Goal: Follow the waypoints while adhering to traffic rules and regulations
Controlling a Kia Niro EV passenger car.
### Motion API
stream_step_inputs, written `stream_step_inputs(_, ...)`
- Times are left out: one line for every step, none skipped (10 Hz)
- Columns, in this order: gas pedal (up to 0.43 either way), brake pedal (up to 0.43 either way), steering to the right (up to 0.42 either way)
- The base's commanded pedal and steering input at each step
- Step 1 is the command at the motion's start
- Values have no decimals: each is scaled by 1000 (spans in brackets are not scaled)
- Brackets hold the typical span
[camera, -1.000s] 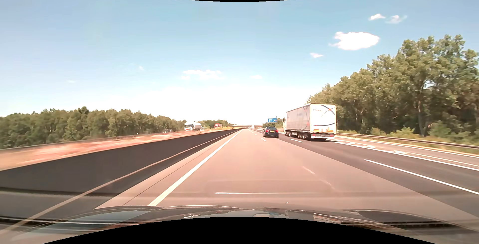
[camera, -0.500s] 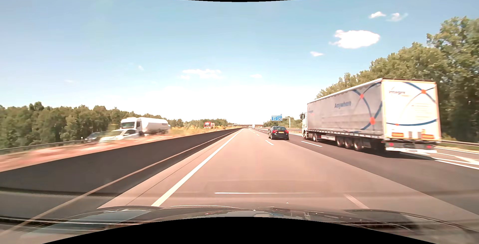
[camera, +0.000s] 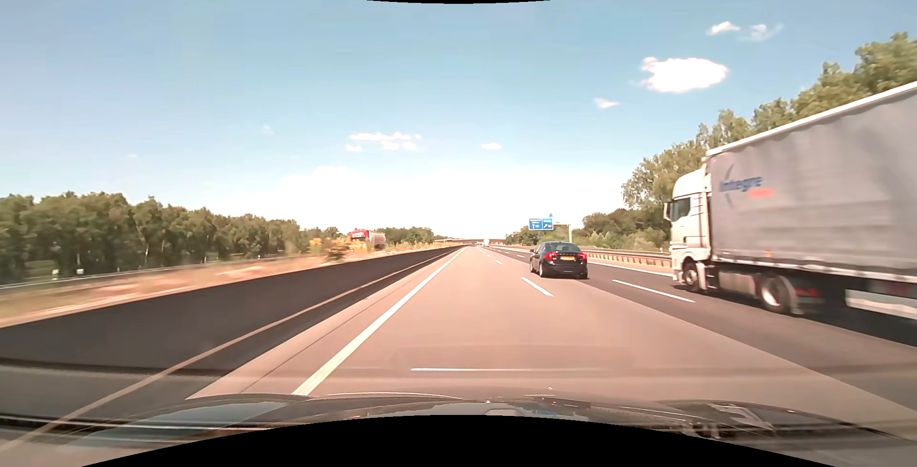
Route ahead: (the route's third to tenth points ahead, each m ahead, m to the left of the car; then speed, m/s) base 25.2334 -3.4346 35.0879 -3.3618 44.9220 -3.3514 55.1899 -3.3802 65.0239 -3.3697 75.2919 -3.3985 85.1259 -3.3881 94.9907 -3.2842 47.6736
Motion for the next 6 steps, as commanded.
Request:
stream_step_inputs(642,0,0)
stream_step_inputs(642,0,0)
stream_step_inputs(642,0,0)
stream_step_inputs(642,0,0)
stream_step_inputs(642,0,0)
stream_step_inputs(642,0,0)
